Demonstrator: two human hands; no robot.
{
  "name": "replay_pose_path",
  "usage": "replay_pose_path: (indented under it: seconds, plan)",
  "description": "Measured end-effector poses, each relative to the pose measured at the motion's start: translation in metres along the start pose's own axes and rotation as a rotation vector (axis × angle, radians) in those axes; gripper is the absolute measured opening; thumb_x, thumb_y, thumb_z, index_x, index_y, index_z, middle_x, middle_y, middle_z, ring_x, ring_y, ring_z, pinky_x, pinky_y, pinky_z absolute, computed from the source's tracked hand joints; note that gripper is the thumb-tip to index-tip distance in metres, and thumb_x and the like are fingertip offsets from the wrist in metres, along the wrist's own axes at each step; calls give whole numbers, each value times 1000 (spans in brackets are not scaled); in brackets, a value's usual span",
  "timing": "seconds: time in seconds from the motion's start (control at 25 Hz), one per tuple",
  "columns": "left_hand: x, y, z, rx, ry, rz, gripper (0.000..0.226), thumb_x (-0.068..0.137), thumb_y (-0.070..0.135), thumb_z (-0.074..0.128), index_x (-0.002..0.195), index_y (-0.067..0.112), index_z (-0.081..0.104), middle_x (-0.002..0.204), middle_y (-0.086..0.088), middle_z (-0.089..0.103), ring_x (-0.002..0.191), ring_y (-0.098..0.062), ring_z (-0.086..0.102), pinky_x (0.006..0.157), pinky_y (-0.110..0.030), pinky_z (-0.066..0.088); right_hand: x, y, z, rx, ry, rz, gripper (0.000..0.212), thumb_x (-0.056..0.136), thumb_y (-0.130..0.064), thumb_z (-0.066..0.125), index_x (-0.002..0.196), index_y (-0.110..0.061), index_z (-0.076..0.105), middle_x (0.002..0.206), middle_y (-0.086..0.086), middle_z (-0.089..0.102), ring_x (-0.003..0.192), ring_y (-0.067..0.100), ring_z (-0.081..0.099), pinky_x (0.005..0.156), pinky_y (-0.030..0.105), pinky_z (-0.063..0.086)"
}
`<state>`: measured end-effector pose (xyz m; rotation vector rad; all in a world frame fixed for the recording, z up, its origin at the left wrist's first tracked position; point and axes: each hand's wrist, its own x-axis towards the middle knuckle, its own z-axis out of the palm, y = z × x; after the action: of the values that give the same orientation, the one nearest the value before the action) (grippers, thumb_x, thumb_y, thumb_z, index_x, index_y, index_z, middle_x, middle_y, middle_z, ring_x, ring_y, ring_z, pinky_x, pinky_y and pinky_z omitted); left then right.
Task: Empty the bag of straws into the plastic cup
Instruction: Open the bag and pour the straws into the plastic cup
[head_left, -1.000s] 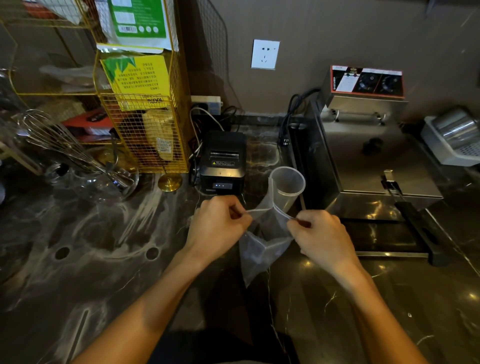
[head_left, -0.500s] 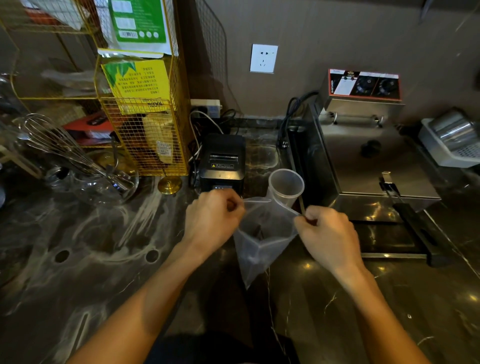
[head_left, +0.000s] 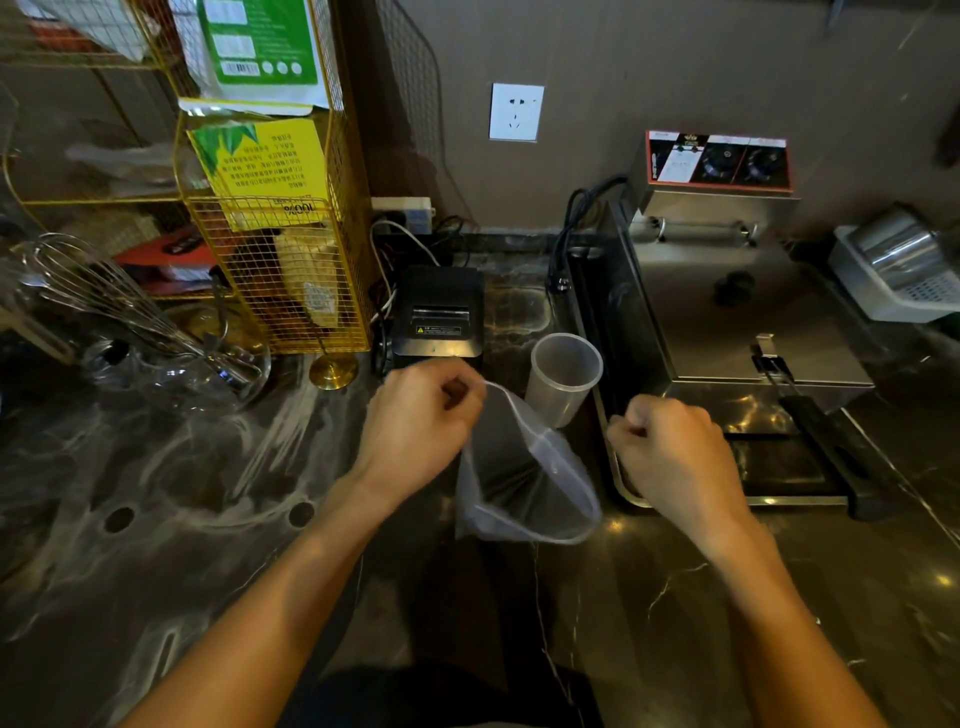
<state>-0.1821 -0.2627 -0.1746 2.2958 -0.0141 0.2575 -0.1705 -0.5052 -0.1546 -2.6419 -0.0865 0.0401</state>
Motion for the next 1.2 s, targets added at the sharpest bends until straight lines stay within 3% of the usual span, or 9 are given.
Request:
replay_pose_path:
  seconds: [0.12, 0.24, 0.32, 0.48, 0.68, 0.84, 1.0, 1.08, 1.2]
  plan:
    - [7, -7, -7, -24, 31, -34, 9, 96, 28, 68, 99, 30, 76, 83, 17, 73, 73, 4, 70, 65, -22, 59, -3, -4, -11, 156, -77, -2, 31, 94, -54, 62, 80, -26, 61, 76, -3, 66, 72, 12, 66, 69, 40, 58]
    - [5, 1, 3, -33, -18, 23, 9, 97, 28, 68, 100, 30, 76, 84, 18, 73, 75, 7, 69, 68, -20, 58, -10, -27, 6, 106, -253, -100, 51, 78, -80, 59, 91, -31, 60, 84, -9, 65, 76, 7, 64, 68, 31, 56]
    - [2, 3, 8, -45, -31, 55, 11, 97, 28, 67, 102, 29, 76, 91, 16, 74, 82, 5, 70, 75, -26, 62, -15, -38, 30, -30, -294, -166, 43, 84, -74, 60, 85, -31, 59, 73, -6, 65, 66, 8, 64, 62, 32, 55]
    - [2, -9, 1, -19, -23, 69, 14, 95, 32, 67, 106, 30, 76, 101, 15, 75, 90, 3, 71, 81, -34, 63, -10, -26, 49, -59, -230, -123, 26, 102, -39, 59, 78, -30, 56, 68, -7, 60, 61, 4, 61, 61, 28, 53]
    - [4, -13, -5, -50, -34, 114, 14, 94, 36, 70, 104, 32, 79, 97, 17, 76, 90, 2, 72, 80, -37, 63, -6, -27, 44, 256, -312, -96, 47, 89, -74, 53, 88, -27, 59, 76, 0, 70, 62, 14, 71, 62, 42, 63]
    - [6, -12, 3, -47, -43, 135, 13, 94, 35, 70, 104, 33, 79, 95, 14, 75, 88, -2, 71, 78, -39, 62, -7, -30, 47, 165, -362, -144, 59, 75, -86, 56, 89, -29, 59, 79, -1, 70, 67, 14, 71, 65, 48, 63]
    - [6, -13, 6, -45, -63, 142, 14, 94, 38, 69, 105, 36, 78, 99, 15, 75, 90, -1, 71, 78, -38, 62, -8, -28, 43, 83, -452, -152, 77, 62, -97, 54, 103, -32, 53, 85, -6, 71, 72, 9, 71, 69, 42, 63]
    - [7, -10, 9, -36, -88, 146, 15, 94, 38, 69, 106, 37, 78, 101, 15, 74, 91, -1, 71, 79, -38, 62, -12, -32, 45, 68, -407, -158, 64, 72, -86, 61, 102, -30, 54, 86, -8, 70, 75, 7, 70, 66, 34, 61]
    - [12, -7, 11, 10, -99, 171, 18, 94, 36, 69, 111, 36, 76, 102, 15, 73, 93, -1, 70, 82, -38, 61, -13, -26, 51, 174, -282, -121, 17, 97, -42, 63, 90, -27, 61, 77, -2, 70, 64, 9, 71, 59, 34, 62]
